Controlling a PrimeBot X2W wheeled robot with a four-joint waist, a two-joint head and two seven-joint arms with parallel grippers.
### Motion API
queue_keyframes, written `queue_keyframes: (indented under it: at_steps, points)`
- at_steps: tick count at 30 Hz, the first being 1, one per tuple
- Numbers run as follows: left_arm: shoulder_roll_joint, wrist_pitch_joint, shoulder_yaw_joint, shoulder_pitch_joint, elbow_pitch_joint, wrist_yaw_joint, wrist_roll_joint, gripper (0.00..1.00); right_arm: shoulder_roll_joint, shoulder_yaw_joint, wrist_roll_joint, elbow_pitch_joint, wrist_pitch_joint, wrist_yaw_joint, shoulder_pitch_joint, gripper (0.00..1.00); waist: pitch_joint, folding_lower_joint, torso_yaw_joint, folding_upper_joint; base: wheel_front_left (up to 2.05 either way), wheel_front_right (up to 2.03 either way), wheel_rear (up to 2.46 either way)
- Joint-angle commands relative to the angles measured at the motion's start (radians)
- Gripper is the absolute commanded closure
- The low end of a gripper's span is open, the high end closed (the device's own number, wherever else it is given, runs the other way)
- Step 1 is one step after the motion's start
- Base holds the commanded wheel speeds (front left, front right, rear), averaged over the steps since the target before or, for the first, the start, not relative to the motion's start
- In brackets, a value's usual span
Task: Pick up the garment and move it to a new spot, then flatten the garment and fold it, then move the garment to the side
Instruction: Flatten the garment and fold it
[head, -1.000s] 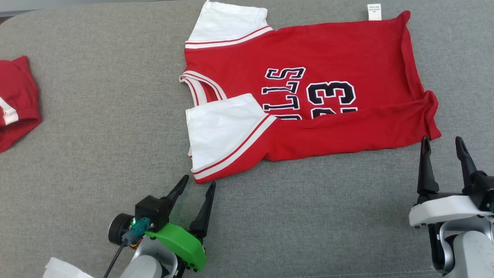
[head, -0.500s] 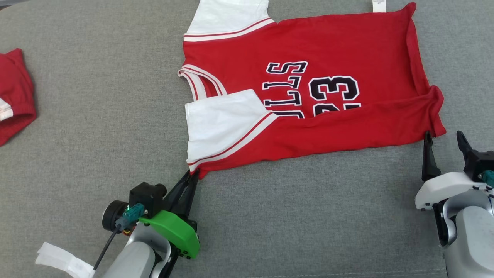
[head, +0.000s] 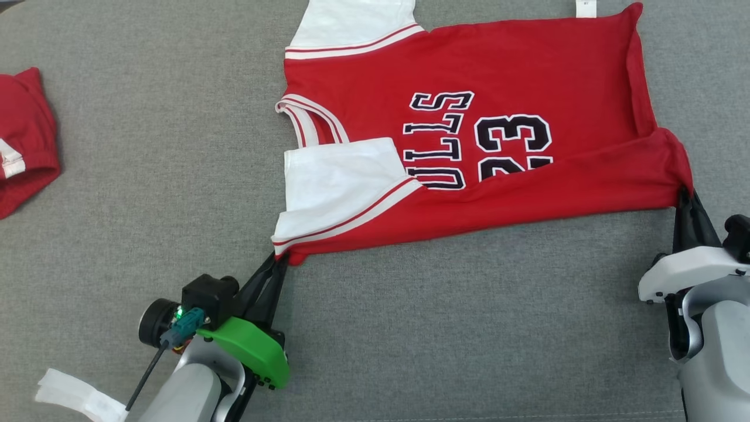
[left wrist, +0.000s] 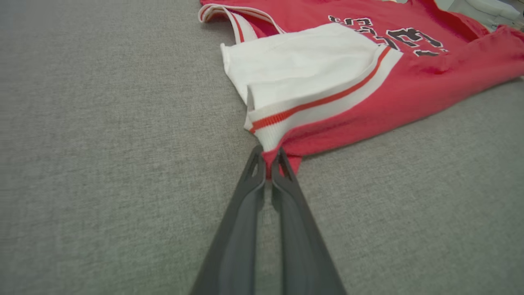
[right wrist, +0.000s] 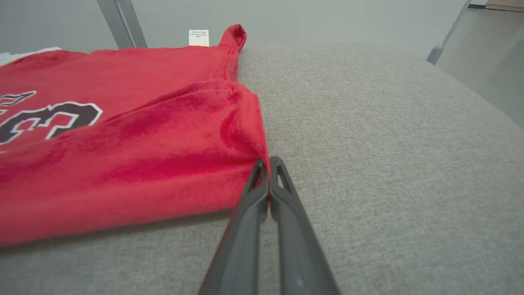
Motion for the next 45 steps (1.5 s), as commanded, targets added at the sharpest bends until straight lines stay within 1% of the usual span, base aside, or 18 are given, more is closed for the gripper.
queue_keyframes:
  at_steps: [1, 5, 8, 11, 14, 21, 28, 32, 36, 37, 38, 39, 40, 41, 42, 43, 44, 45]
  points:
    - [0.020, 0.003, 0.008, -0.009, -0.004, 0.008, -0.001, 1.00, -0.007, 0.011, 0.030, -0.011, -0.003, -0.001, 0.024, 1.00, -0.005, 0.0000, 0.000, 0.0000, 0.00, 0.00, 0.00]
    - [0.049, 0.018, 0.014, 0.017, -0.027, 0.009, -0.009, 1.00, -0.050, 0.071, 0.107, -0.050, -0.003, -0.001, 0.068, 1.00, -0.011, 0.0000, -0.004, 0.0000, 0.00, 0.00, 0.00]
    - [0.069, 0.037, 0.004, 0.043, -0.061, 0.000, -0.019, 1.00, -0.097, 0.106, 0.155, -0.084, -0.003, -0.001, 0.113, 1.00, -0.015, 0.0000, -0.004, 0.0000, 0.00, 0.00, 0.00]
    - [0.087, 0.064, -0.006, 0.072, -0.104, 0.001, -0.022, 1.00, -0.124, 0.118, 0.181, -0.119, -0.003, -0.002, 0.166, 1.00, -0.018, 0.0000, -0.001, 0.0000, 0.00, 0.00, 0.00]
    - [0.094, 0.095, -0.013, 0.111, -0.161, 0.015, -0.030, 1.00, -0.150, 0.119, 0.201, -0.150, -0.003, -0.002, 0.223, 1.00, -0.020, 0.0000, 0.001, 0.0000, 0.00, 0.00, 0.00]
    - [0.119, 0.183, -0.040, 0.217, -0.297, 0.052, -0.046, 1.00, -0.169, 0.108, 0.219, -0.212, 0.007, -0.002, 0.351, 1.00, -0.035, 0.0000, 0.008, 0.0000, 0.00, 0.00, 0.00]
    - [0.151, 0.265, -0.050, 0.303, -0.414, 0.093, -0.067, 1.00, -0.157, 0.086, 0.196, -0.326, 0.068, -0.001, 0.449, 1.00, -0.050, 0.0000, 0.006, 0.0000, 0.00, 0.00, 0.00]
    - [0.160, 0.286, -0.051, 0.308, -0.441, 0.109, -0.063, 1.00, -0.143, 0.088, 0.188, -0.350, 0.094, -0.001, 0.456, 1.00, -0.061, 0.0000, 0.004, 0.0000, 0.00, 0.00, 0.00]
    - [0.149, 0.291, -0.056, 0.296, -0.432, 0.106, -0.072, 1.00, -0.137, 0.097, 0.185, -0.355, 0.110, -0.001, 0.449, 1.00, -0.068, 0.0000, 0.001, 0.0000, 0.00, 0.00, 0.00]
    - [0.147, 0.296, -0.060, 0.290, -0.425, 0.107, -0.070, 1.00, -0.140, 0.102, 0.183, -0.351, 0.111, -0.001, 0.448, 0.75, -0.069, 0.0000, 0.001, 0.0000, 0.00, 0.00, 0.00]
    - [0.146, 0.301, -0.065, 0.286, -0.419, 0.105, -0.069, 1.00, -0.141, 0.105, 0.183, -0.349, 0.114, -0.001, 0.448, 0.63, -0.070, 0.0000, 0.001, 0.0000, 0.00, 0.00, 0.00]
    - [0.143, 0.304, -0.067, 0.279, -0.415, 0.105, -0.066, 1.00, -0.148, 0.124, 0.183, -0.347, 0.125, -0.001, 0.453, 0.28, -0.073, 0.0000, 0.002, 0.0000, 0.00, 0.00, 0.00]
    - [0.141, 0.305, -0.068, 0.274, -0.411, 0.106, -0.065, 1.00, -0.151, 0.135, 0.182, -0.348, 0.130, -0.001, 0.458, 0.02, -0.074, 0.0000, 0.002, 0.0000, 0.00, 0.00, 0.00]
    - [0.140, 0.307, -0.071, 0.271, -0.405, 0.108, -0.063, 0.82, -0.155, 0.139, 0.185, -0.347, 0.136, -0.001, 0.461, 0.00, -0.077, 0.0000, 0.001, 0.0000, 0.00, 0.00, 0.00]
    - [0.138, 0.310, -0.072, 0.269, -0.399, 0.112, -0.061, 0.72, -0.158, 0.141, 0.187, -0.348, 0.139, -0.001, 0.463, 0.00, -0.079, 0.0000, 0.000, 0.0000, 0.00, 0.00, 0.00]
    - [0.139, 0.318, -0.074, 0.265, -0.392, 0.119, -0.055, 0.53, -0.160, 0.140, 0.187, -0.347, 0.142, -0.001, 0.465, 0.00, -0.082, 0.0000, -0.001, 0.0000, 0.00, 0.00, 0.00]
    - [0.140, 0.322, -0.075, 0.264, -0.387, 0.123, -0.052, 0.45, -0.165, 0.137, 0.189, -0.342, 0.139, -0.001, 0.466, 0.00, -0.084, 0.0000, -0.003, 0.0000, 0.00, 0.00, 0.00]
    - [0.139, 0.326, -0.073, 0.265, -0.383, 0.131, -0.053, 0.00, -0.170, 0.136, 0.185, -0.340, 0.137, -0.001, 0.470, 0.00, -0.089, 0.0000, -0.005, 0.0000, 0.00, 0.00, 0.00]
